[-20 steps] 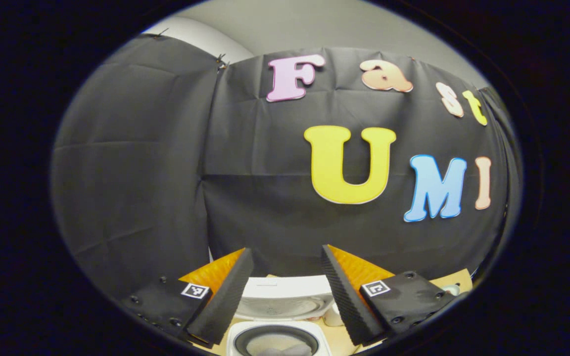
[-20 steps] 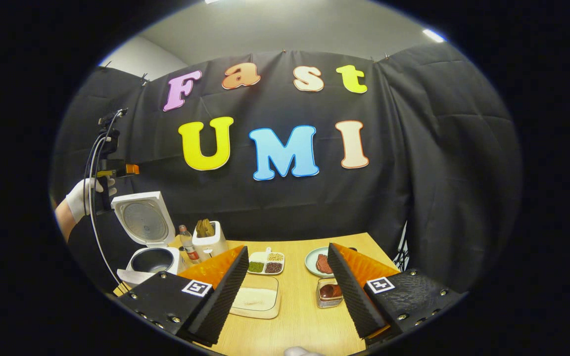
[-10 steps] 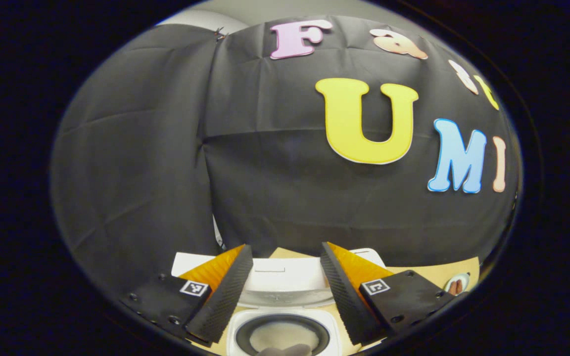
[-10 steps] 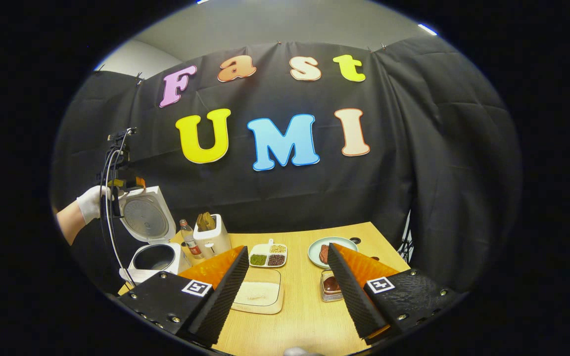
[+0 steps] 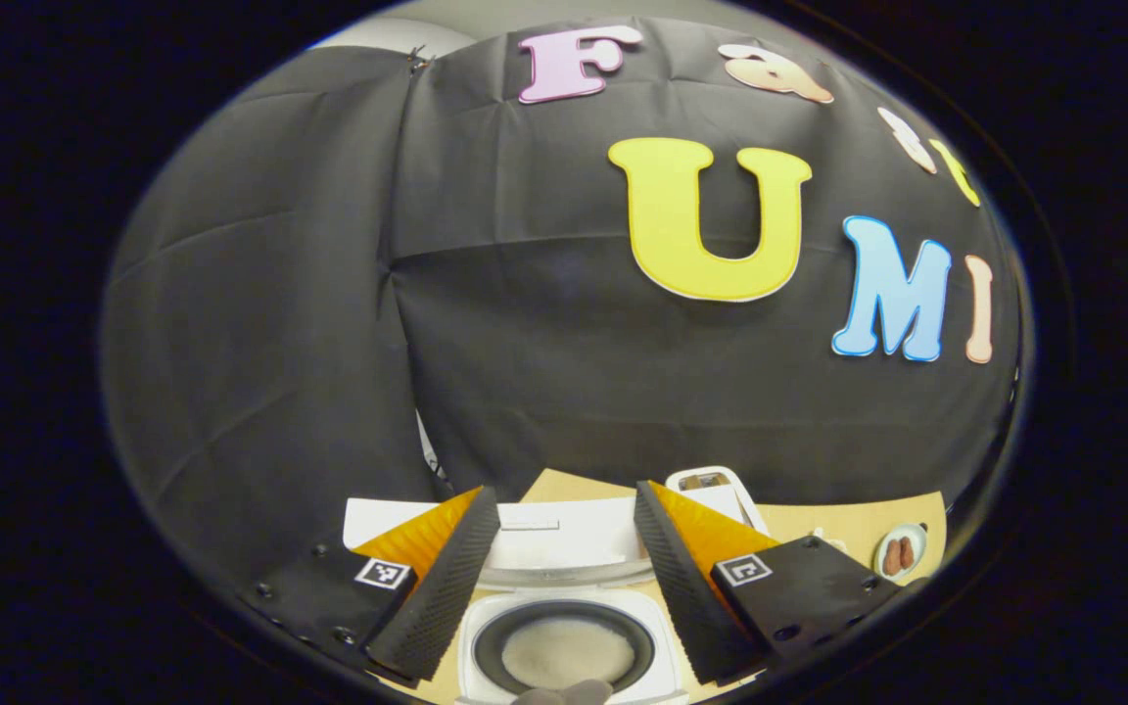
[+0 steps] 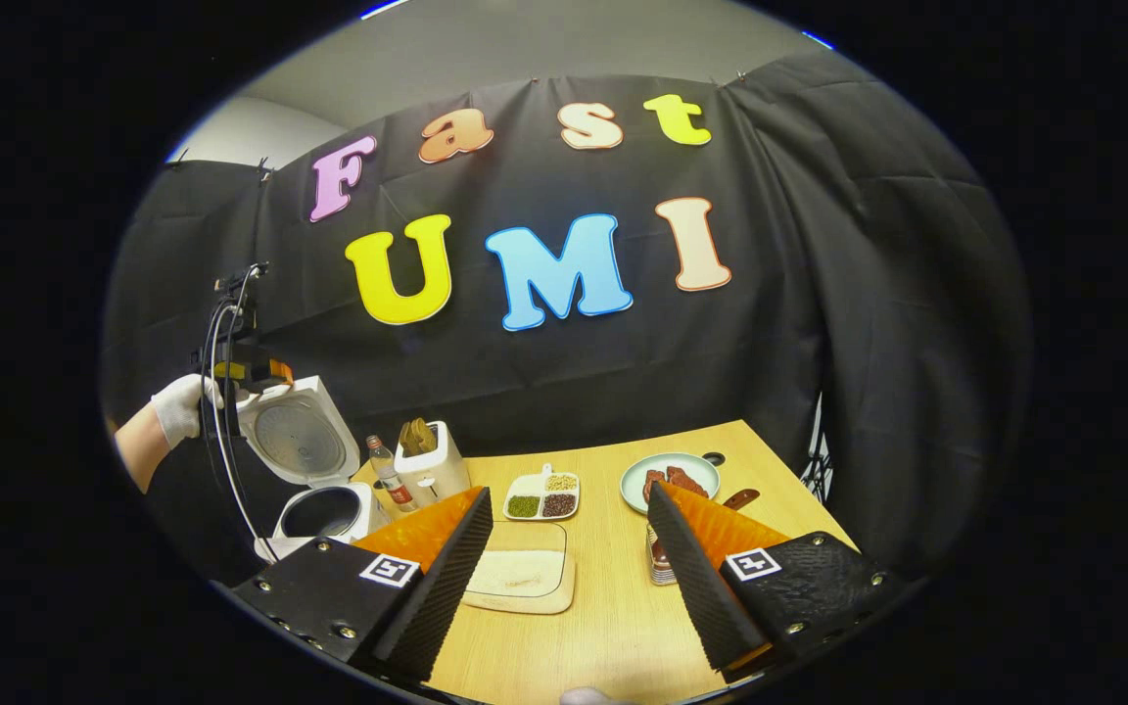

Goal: Close the left gripper, press the button to open the rice cooker; take a wooden spoon from the chopstick holder with the right hand, scoop a spoonful of rice and pour it into the rice cooker, then put the wooden spoon back into the chopstick holder.

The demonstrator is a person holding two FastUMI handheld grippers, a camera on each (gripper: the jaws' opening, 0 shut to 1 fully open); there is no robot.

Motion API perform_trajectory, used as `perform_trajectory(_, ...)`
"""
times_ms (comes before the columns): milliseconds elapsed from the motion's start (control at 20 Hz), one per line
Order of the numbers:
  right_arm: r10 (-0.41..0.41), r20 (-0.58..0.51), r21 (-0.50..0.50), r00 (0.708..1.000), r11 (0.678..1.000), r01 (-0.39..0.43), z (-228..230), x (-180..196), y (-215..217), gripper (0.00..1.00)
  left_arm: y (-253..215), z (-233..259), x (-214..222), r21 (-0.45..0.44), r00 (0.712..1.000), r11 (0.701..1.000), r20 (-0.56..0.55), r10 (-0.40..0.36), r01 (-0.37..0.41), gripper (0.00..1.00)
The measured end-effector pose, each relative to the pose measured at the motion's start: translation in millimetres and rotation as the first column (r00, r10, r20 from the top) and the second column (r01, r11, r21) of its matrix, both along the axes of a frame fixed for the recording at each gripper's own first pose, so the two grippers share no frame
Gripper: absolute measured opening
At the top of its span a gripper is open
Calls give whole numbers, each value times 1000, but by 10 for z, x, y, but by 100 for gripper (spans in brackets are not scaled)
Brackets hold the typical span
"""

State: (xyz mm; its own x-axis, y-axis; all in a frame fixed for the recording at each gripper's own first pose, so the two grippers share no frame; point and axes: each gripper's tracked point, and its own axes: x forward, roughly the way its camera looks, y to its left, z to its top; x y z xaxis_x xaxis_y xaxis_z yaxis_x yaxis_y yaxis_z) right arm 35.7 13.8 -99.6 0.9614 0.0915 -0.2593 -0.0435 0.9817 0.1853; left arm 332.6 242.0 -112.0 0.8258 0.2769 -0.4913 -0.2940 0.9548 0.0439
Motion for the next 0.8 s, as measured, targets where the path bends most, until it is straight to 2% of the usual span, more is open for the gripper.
perform_trajectory(150, 7, 7, 23, 1000, 1000, -7, 24, -60, -2, 98, -23, -55, -35, -9, 999, 1000, -41, -16, 16, 96)
perform_trajectory(200, 8, 7, 29, 1000, 1000, -8, 7, -80, -5, 93, -18, -62, -40, -14, 999, 1000, -52, -18, 17, 96)
perform_trajectory(250, 15, 7, 35, 1000, 999, -15, -3, -98, -1, 98, -37, -52, -30, -14, 997, 1000, -67, -25, 24, 98)
perform_trajectory(300, 12, 3, 41, 1000, 999, -12, -24, -113, -14, 98, -20, -52, -22, -15, 997, 1000, -73, -28, 27, 99)
perform_trajectory(350, 17, 4, 50, 1000, 999, -17, -31, -129, -18, 98, -34, -45, -17, -9, 996, 999, -79, -35, 34, 96)
perform_trajectory(550, 17, -4, 68, 1000, 998, -16, -64, -176, -62, 98, -40, -13, -36, -7, 999, 1000, -34, -27, 27, 100)
perform_trajectory(800, 18, -7, 60, 1000, 998, -18, -77, -205, -77, 98, -10, 5, -16, 4, 1000, 1000, 1, -26, 26, 99)
